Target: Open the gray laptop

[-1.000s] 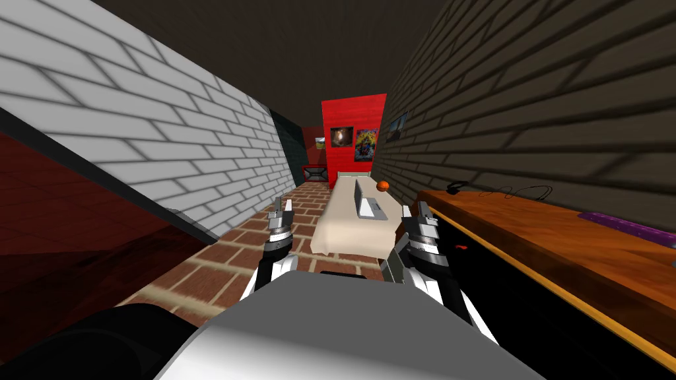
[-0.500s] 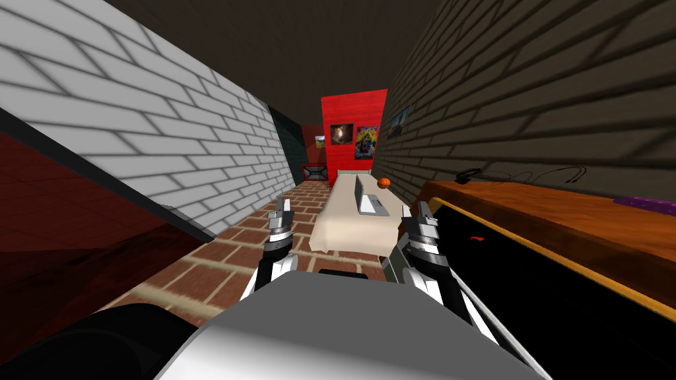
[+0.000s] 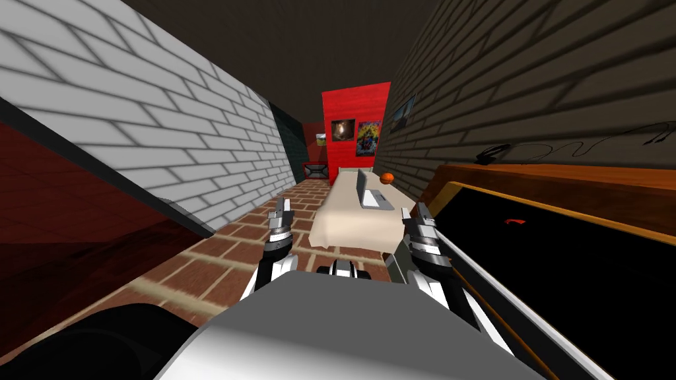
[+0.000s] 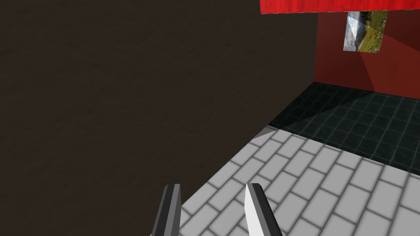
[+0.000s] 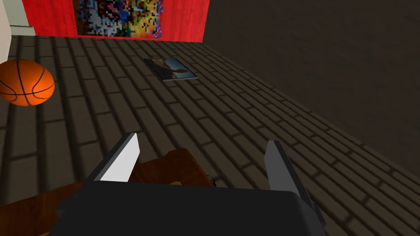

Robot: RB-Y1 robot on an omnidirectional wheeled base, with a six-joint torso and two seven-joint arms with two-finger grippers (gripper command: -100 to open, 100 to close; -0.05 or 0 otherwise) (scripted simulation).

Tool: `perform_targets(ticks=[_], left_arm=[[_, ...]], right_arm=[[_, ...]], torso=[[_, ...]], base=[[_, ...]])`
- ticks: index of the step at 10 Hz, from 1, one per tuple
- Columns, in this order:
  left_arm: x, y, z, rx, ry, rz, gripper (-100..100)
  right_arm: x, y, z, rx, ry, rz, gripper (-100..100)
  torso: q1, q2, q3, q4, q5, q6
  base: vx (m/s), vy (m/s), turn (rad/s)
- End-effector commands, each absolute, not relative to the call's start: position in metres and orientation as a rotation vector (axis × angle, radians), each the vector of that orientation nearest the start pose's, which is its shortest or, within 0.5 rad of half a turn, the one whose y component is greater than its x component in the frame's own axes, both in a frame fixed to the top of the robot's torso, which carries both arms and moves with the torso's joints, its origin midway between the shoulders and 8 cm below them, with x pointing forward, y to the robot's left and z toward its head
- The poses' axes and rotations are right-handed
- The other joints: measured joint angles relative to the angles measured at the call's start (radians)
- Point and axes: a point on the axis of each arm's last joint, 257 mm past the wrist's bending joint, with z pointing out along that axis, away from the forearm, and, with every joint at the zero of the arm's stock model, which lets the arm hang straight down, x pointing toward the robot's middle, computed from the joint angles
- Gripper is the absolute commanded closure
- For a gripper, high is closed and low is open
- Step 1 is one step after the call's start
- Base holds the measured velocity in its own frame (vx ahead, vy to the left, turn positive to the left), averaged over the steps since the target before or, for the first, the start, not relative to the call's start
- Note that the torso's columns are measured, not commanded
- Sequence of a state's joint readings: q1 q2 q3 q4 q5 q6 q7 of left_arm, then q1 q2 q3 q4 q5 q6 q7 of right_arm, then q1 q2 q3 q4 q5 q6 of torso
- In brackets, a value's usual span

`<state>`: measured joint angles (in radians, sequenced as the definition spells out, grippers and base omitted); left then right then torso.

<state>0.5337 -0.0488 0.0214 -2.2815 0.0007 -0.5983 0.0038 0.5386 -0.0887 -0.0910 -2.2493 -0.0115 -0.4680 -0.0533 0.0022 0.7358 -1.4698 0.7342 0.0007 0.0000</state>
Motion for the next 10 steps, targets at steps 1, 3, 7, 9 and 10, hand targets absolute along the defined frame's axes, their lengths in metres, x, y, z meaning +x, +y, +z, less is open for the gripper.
perform_targets(ticks=[1,3,7,9,10], left_arm=[[0.321,0.292,0.033,-0.632,0.521,-1.283,0],[0.321,0.292,0.033,-0.632,0.521,-1.283,0],[0.321,0.292,0.033,-0.632,0.521,-1.283,0],[0.321,0.292,0.033,-0.632,0.521,-1.283,0],[0.321,0.292,0.033,-0.632,0.521,-1.283,0]], right_arm=[[0.354,-0.323,-0.035,0.675,0.853,1.117,-100],[0.358,-0.341,-0.064,0.665,0.968,0.998,-100],[0.353,-0.4,-0.127,0.635,1.213,0.691,-100],[0.344,-0.439,-0.154,0.611,1.326,0.516,-100],[0.337,-0.461,-0.167,0.597,1.383,0.422,-100]], torso=[[0.0,0.003,-0.004,0.003,0.0,0.0],[-0.002,0.003,-0.006,0.004,-0.001,0.0],[-0.002,0.002,-0.007,0.004,0.0,0.0],[-0.002,0.002,-0.006,0.004,-0.001,0.0],[-0.002,0.002,-0.006,0.004,-0.001,0.0]], base=[[-0.052,0.076,0.062],[-0.062,0.083,0.073],[-0.06,0.103,0.086],[-0.055,0.122,0.107],[-0.06,0.14,0.112]])
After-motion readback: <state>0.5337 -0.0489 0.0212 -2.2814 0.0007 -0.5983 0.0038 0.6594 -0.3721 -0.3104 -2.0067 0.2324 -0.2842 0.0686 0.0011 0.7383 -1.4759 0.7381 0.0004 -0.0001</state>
